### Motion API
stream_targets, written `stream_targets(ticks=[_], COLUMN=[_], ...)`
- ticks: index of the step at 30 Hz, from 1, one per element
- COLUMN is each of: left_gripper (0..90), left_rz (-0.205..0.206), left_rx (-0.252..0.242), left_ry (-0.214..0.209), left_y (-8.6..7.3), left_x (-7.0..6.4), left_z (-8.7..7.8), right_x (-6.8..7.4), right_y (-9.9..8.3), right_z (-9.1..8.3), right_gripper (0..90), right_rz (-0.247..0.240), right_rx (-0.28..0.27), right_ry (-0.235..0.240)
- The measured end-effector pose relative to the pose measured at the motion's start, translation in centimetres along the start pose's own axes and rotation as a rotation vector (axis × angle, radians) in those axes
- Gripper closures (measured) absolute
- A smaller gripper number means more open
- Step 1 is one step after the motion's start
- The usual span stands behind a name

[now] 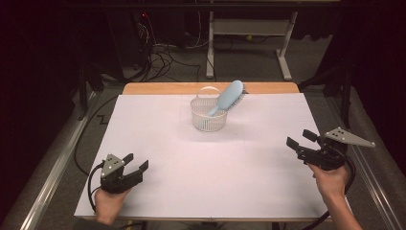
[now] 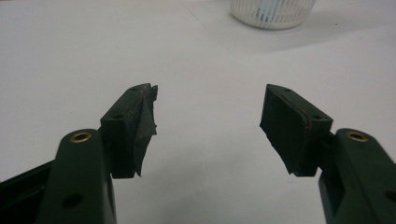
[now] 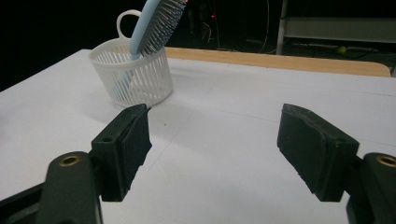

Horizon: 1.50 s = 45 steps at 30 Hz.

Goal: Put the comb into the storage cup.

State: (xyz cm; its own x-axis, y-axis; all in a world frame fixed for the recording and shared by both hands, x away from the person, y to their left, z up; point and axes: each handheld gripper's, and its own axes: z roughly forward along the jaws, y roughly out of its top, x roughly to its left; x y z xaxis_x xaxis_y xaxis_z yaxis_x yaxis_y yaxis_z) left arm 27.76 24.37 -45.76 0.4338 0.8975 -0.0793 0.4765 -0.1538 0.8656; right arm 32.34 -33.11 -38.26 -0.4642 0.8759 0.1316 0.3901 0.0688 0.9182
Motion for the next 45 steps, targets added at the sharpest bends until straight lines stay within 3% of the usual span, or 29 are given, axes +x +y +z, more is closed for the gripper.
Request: stream_targets(ticks=[19,45], left_gripper=[35.6,35.6], left_rz=[0.000,-0.003], left_rx=[0.000,0.000], left_ry=[0.000,-0.002], left_y=[0.0,0.0], left_x=[0.0,0.0], left_z=[0.0,0.0], right_x=[0.0,0.3], right_y=[-1.6,-3.5], right_z=[-1.4,-2.0], right_gripper=[26.7,26.7], right_rz=[0.007,0.019], right_rx=[-0.019,-0.016], right_ry=[-0.001,0.003])
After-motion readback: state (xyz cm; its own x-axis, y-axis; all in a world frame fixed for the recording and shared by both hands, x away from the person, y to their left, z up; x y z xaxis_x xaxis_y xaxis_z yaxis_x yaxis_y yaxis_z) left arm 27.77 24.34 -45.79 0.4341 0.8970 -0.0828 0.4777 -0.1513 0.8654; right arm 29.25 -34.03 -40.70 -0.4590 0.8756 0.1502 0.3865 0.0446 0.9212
